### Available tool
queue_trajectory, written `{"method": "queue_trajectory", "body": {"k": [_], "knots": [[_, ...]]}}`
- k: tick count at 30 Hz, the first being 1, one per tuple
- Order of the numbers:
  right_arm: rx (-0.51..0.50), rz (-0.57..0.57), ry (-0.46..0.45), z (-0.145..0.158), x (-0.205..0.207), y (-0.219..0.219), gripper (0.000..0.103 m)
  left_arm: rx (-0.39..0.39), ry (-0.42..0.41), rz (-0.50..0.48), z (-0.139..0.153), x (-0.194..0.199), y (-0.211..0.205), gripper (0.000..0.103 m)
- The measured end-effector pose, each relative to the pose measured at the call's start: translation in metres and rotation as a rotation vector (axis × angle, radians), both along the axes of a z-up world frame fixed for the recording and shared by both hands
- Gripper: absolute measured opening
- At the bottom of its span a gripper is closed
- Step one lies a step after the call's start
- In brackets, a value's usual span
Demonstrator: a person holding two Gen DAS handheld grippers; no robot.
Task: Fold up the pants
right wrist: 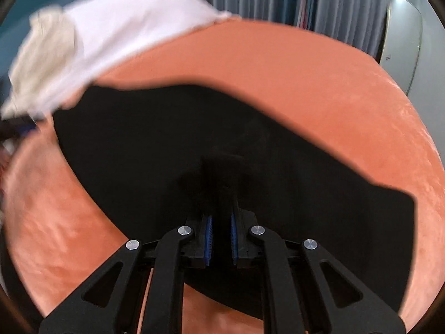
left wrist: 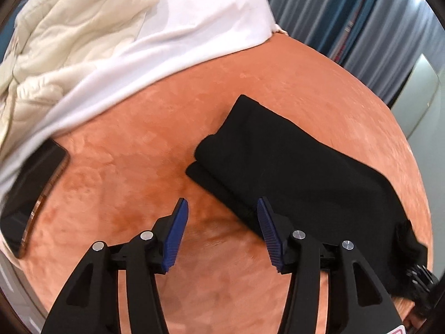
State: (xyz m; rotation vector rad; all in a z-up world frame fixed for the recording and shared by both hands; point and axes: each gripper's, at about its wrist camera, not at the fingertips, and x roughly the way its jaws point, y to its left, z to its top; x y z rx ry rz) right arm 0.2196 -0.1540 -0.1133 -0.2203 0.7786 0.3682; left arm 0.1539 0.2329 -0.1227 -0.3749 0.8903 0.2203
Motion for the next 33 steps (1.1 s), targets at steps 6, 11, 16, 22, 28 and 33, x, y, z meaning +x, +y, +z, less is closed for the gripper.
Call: {"method": "queue_trajectory", "body": {"k": [6, 11, 16, 22, 28, 33], "knots": [[0.082, -0.015, -0.005, -0.004, -0.011, -0.010, 0.021, 0.122, -0.040, -0.079, 0.005, -0.009, -0.011, 0.073], [0.198, -0.022, -0.083, 0.018, -0.046, -0.027, 0.075, 0.026, -0.049, -0.087, -0.006, 0.002, -0.007, 0.087], [0.079, -0.015, -0.040, 0.010, -0.036, -0.009, 0.066, -0.155, -0.031, -0.023, -0.022, 0.012, 0.014, 0.087], [-0.045, 0.019, -0.045, -0.004, -0.011, 0.028, 0.026, -0.126, -0.044, -0.024, -0.017, 0.010, 0.018, 0.087], [0.009, -0.014, -0.081, 0.023, -0.002, 0.046, 0.019, -0.143, -0.044, 0.008, -0.019, 0.019, 0.033, 0.087], [0.058, -0.035, -0.010, 0.005, 0.005, 0.046, 0.039, -0.286, 0.029, 0.050, -0.045, 0.047, 0.043, 0.087]]}}
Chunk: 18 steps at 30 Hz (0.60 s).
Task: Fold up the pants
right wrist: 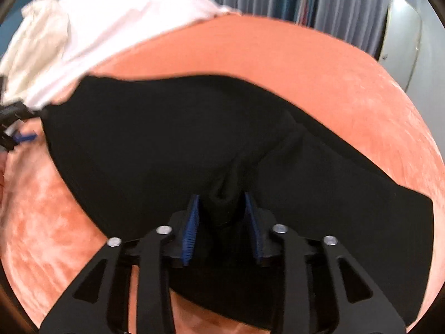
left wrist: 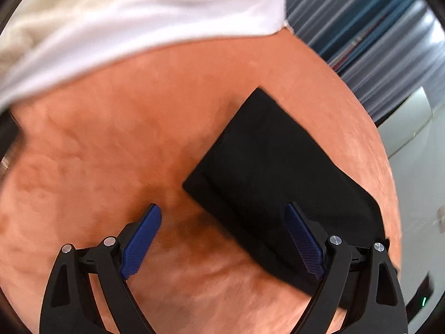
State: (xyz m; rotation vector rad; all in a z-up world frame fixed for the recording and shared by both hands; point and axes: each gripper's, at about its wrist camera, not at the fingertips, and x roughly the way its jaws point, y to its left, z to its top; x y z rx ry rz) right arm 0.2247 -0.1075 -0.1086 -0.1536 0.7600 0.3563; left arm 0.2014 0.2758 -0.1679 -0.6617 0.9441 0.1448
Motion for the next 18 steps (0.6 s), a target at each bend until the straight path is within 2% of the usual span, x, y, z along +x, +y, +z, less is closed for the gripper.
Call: {"method": "queue_trajectory", "body": {"k": [1, 3, 4, 6, 7, 8, 9, 11, 14, 18], "knots": [[0.044, 0.000, -0.009, 0.005, -0.008, -0.005, 0.046, 0.003, -0.007, 0.016, -0.001, 0.002, 0.000, 0.087], [0.130, -0.030, -0.057, 0.019, -0.030, -0.023, 0.066, 0.003, -0.020, 0.026, 0.001, 0.009, -0.002, 0.087], [0.157, -0.060, -0.083, 0.024, -0.042, -0.034, 0.071, -0.014, -0.026, 0.028, -0.001, 0.013, -0.002, 0.085], [0.195, -0.112, -0.108, 0.030, -0.060, -0.058, 0.075, -0.033, -0.018, 0.031, -0.006, 0.021, -0.005, 0.059], [0.204, -0.143, -0.107, 0.030, -0.069, -0.073, 0.075, -0.015, 0.004, 0.045, -0.009, 0.025, -0.008, 0.041], [0.211, -0.173, -0.108, 0.030, -0.076, -0.086, 0.075, -0.006, 0.003, 0.053, -0.008, 0.025, -0.007, 0.026], [0.220, -0.196, -0.107, 0.030, -0.081, -0.097, 0.075, -0.018, -0.019, 0.050, -0.003, 0.027, -0.010, 0.016], [0.239, -0.252, -0.090, 0.028, -0.090, -0.123, 0.075, 0.001, -0.047, 0.060, 0.014, 0.026, -0.019, 0.015], [0.260, -0.341, -0.051, 0.016, -0.104, -0.161, 0.075, 0.091, -0.144, -0.009, 0.065, 0.023, -0.059, 0.014], [0.289, -0.447, -0.012, -0.003, -0.116, -0.209, 0.075, 0.230, -0.289, -0.190, 0.143, 0.010, -0.160, 0.014]]}}
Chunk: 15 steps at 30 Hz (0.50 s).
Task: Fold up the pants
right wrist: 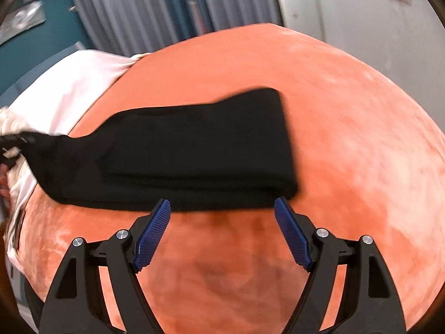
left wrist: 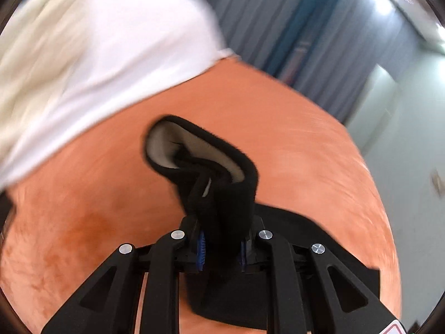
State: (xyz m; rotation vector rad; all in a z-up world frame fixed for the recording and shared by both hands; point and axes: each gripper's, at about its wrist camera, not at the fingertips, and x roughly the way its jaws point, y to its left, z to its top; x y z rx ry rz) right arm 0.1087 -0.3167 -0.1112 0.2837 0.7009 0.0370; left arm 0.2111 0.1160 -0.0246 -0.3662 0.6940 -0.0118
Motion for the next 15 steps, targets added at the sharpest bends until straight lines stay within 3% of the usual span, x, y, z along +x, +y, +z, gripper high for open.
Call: {"method": "queue_trajectory", "body": {"k": [2, 5, 8, 10, 13, 15], "knots": [[0.016, -0.045, 0.004, -0.008, -0.007, -0.020, 0.076, 0.076, -0.060, -0.122, 0.028, -0.014, -0.068, 0.014], [0.030, -0.094, 0.007, -0.017, -0.012, -0.045, 0.078, 0.127, -0.064, -0.287, 0.035, -0.028, -0.155, 0.014], [0.046, -0.120, 0.004, -0.027, -0.013, -0.067, 0.079, 0.189, -0.011, -0.435, 0.006, -0.039, -0.252, 0.014], [0.047, -0.105, -0.011, -0.030, -0.012, -0.076, 0.079, 0.219, 0.087, -0.518, -0.037, -0.041, -0.313, 0.015], [0.003, -0.079, -0.019, -0.035, -0.008, -0.076, 0.079, 0.292, 0.204, -0.532, -0.091, -0.043, -0.364, 0.016], [0.014, -0.057, -0.031, -0.039, -0.007, -0.075, 0.085, 0.436, 0.096, -0.472, -0.093, -0.059, -0.383, 0.017]]}}
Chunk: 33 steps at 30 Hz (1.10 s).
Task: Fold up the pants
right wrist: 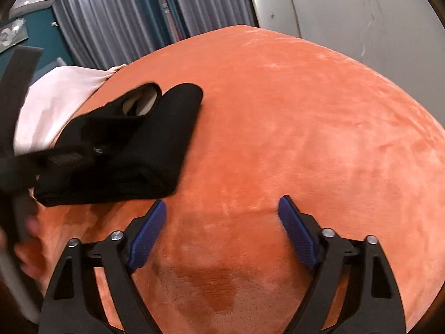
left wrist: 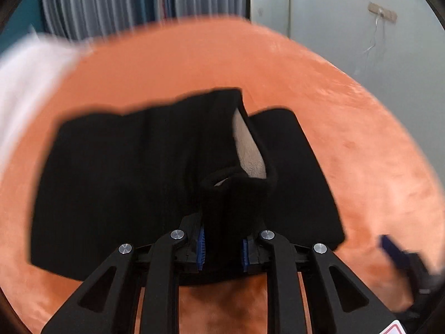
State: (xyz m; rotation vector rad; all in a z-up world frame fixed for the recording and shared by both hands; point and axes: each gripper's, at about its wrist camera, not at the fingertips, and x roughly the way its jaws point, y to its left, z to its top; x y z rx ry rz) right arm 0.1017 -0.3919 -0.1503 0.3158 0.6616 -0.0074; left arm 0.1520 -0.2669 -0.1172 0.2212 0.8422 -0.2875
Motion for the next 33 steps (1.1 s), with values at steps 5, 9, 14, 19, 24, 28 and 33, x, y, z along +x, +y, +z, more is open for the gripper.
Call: {"method": "queue_trajectory", "body": {"k": [5, 9, 14, 19, 24, 28, 33], "knots": [[0.054, 0.032, -0.024, -0.004, -0.004, -0.004, 0.091, 0.000, 0.028, 0.027, 0.004, 0.008, 0.013, 0.020], [0.119, 0.045, -0.053, -0.006, -0.011, -0.012, 0.091, -0.097, 0.041, 0.043, 0.023, -0.013, 0.042, 0.022], [0.112, 0.043, -0.050, -0.006, -0.009, -0.013, 0.091, -0.059, 0.128, 0.044, 0.006, 0.003, 0.023, 0.023], [0.146, 0.047, -0.067, -0.007, -0.016, -0.017, 0.091, -0.123, 0.090, 0.080, 0.022, -0.012, 0.021, 0.023], [0.144, 0.047, -0.066, -0.007, -0.018, -0.016, 0.091, -0.060, 0.106, 0.037, 0.002, -0.026, 0.032, 0.025], [0.199, 0.031, -0.068, -0.001, -0.023, -0.024, 0.090, -0.174, 0.104, 0.027, 0.009, -0.048, 0.047, 0.079], [0.353, 0.099, -0.095, 0.034, -0.017, -0.036, 0.091, -0.272, 0.113, 0.005, 0.011, -0.080, 0.068, 0.083]]}}
